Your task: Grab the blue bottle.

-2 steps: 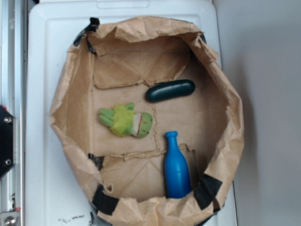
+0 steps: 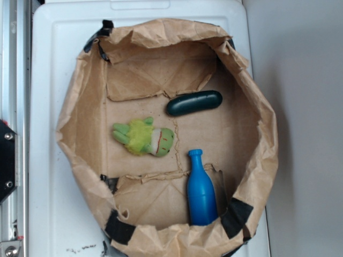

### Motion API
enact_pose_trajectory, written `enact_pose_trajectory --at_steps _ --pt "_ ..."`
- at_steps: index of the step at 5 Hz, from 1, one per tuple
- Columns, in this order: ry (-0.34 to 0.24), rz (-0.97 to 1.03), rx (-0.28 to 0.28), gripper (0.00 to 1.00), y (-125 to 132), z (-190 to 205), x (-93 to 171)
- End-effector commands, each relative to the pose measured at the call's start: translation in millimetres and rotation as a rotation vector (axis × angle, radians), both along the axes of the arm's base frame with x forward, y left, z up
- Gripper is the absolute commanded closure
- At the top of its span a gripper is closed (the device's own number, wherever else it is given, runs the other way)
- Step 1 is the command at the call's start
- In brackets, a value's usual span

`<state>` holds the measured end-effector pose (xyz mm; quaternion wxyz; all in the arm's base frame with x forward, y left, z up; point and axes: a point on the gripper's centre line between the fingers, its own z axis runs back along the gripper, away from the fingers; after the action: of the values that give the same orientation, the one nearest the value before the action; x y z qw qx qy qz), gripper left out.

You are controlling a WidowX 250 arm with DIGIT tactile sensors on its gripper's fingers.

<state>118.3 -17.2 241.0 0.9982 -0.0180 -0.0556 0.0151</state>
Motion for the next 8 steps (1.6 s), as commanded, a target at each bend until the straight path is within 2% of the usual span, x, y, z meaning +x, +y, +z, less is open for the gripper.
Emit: enact_pose_trajectory --at_steps 1,2,3,4,5,8 --pt "0.03 0.037 0.025 0.0 3.3 -28.6 43.7" --pt "0.046 0.045 0.01 0.0 10.6 -43.5 72.6" --pt "0.085 -0.058 -0.046 0.0 12.6 -60.9 99.8" --pt "0.103 -0.183 -0.056 0.0 15.1 -82.0 125.5" --pt "-0.037 -0.385 -0.239 0.0 0.2 -62.3 121.6" --pt "-0.037 -0.385 -0.239 0.0 0.2 -62.3 121.6"
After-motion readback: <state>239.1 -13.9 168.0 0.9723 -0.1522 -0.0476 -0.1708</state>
